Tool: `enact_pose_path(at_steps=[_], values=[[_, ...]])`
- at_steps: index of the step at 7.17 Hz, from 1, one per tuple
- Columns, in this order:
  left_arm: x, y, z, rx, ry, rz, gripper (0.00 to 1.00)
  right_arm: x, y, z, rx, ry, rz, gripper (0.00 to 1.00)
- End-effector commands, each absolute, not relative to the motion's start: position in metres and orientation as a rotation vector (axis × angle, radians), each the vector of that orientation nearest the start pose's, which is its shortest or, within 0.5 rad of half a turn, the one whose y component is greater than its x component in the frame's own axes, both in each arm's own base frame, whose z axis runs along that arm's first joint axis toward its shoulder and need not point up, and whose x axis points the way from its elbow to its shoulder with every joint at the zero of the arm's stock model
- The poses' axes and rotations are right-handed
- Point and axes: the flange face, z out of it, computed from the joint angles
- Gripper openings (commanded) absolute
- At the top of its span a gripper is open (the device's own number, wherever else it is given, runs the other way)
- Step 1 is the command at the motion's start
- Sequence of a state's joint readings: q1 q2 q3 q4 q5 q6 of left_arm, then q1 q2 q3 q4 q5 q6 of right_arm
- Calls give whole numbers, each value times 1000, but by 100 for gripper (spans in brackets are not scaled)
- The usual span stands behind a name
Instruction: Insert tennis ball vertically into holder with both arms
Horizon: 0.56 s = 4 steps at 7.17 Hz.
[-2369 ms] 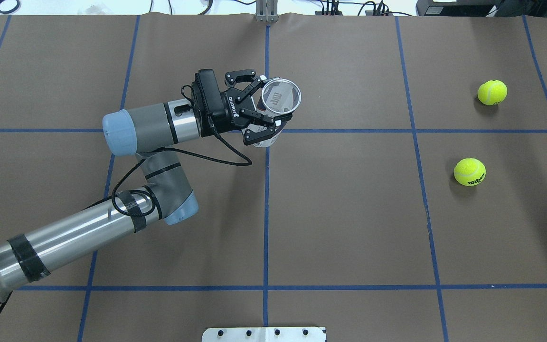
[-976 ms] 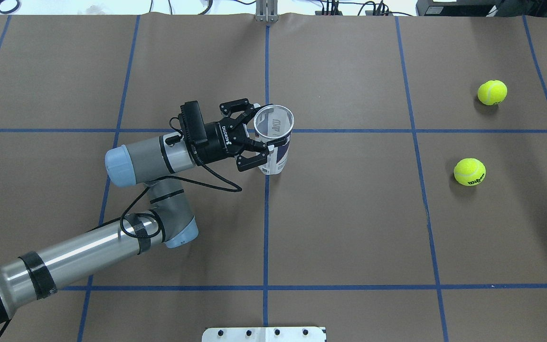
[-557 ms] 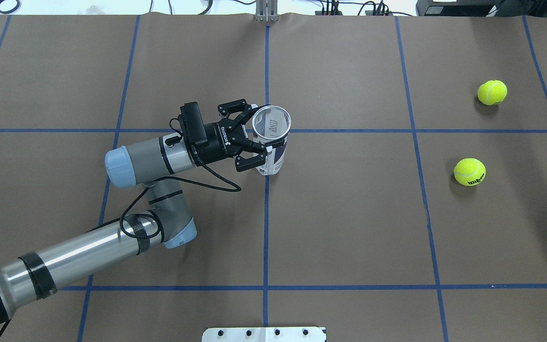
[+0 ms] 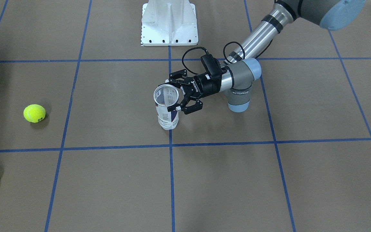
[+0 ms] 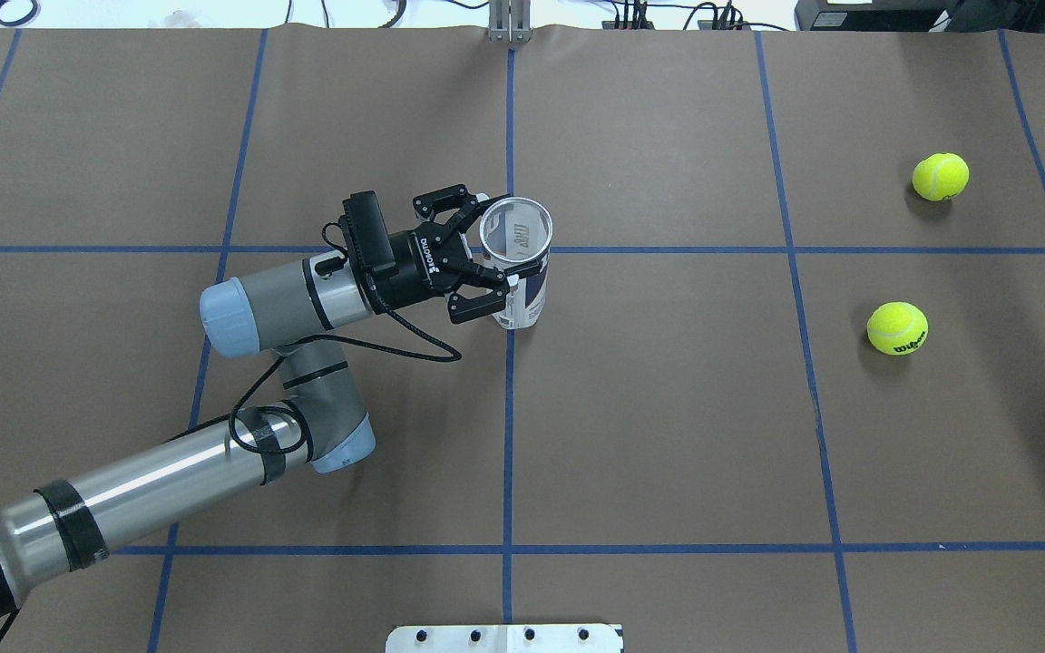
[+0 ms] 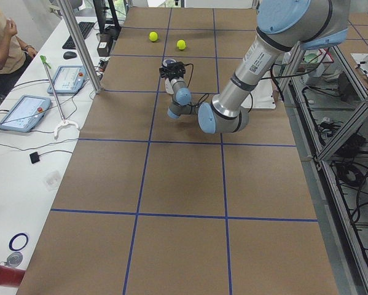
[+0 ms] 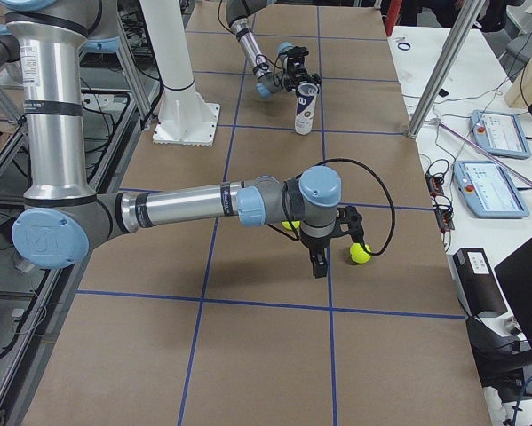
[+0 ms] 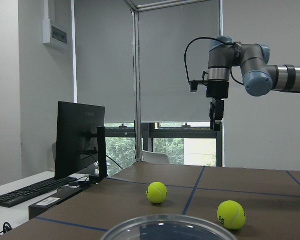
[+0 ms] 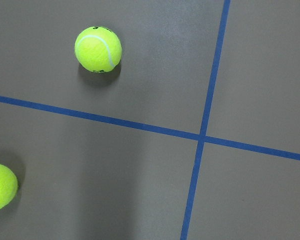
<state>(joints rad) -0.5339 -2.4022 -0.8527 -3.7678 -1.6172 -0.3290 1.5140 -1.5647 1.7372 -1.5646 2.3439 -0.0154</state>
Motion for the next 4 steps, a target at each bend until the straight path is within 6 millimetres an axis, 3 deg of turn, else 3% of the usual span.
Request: enact_pose_path(at_steps=[1, 4], values=[[544, -475, 264, 1807, 1488, 410, 89, 35, -503, 573, 153, -775, -137, 100], [547, -478, 265, 1816, 1429, 443, 91, 35, -503, 572, 155, -775, -138, 100]])
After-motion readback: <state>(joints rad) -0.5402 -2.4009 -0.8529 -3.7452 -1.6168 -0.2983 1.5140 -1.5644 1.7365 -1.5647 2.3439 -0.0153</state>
